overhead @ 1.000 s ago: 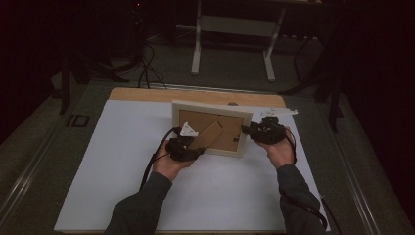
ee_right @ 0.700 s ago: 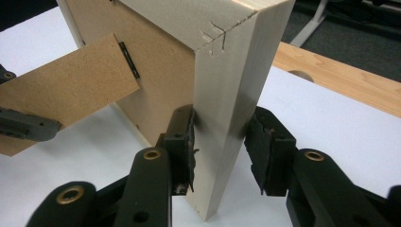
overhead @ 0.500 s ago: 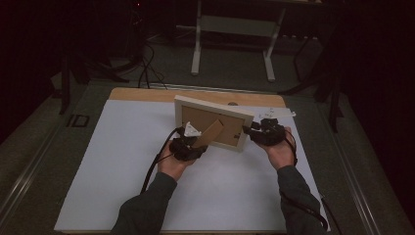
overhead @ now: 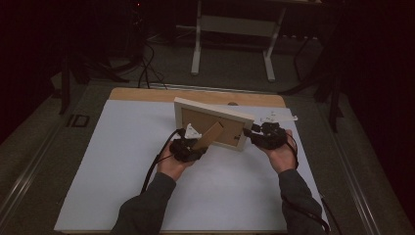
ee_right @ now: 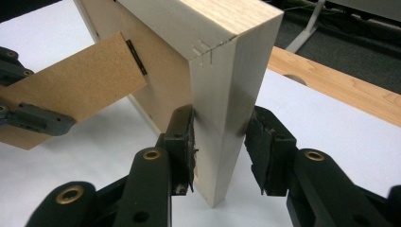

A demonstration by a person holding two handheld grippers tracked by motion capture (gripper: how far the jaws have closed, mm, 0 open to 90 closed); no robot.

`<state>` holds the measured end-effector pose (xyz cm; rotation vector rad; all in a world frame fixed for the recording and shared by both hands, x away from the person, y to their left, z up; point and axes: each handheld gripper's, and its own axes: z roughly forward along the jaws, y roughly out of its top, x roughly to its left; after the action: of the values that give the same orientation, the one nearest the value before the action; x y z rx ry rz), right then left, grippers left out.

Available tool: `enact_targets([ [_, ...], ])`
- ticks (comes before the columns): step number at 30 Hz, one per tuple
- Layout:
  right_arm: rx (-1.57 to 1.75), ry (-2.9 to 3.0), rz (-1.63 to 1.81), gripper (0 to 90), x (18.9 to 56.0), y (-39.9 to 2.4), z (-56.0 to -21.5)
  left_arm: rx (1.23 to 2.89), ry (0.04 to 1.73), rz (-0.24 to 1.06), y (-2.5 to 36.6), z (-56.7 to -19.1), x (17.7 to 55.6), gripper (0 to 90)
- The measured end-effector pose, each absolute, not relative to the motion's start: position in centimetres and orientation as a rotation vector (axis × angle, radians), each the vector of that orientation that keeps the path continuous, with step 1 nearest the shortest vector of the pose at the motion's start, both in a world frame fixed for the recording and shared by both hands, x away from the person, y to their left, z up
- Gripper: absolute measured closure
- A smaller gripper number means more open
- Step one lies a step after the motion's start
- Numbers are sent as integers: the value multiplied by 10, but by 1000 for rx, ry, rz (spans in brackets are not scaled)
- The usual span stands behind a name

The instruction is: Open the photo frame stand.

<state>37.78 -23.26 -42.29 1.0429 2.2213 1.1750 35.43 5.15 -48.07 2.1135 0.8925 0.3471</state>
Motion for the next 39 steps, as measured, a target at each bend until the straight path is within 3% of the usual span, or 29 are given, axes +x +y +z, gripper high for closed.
enact_targets([
  [6, 1016, 2215, 1184, 622, 368, -232, -424, 2155, 867, 373, 49, -483, 349, 694],
  [39, 979, 2208, 1188, 603, 339, -226, -432, 2165, 811, 251, 53, -498, 320, 652],
])
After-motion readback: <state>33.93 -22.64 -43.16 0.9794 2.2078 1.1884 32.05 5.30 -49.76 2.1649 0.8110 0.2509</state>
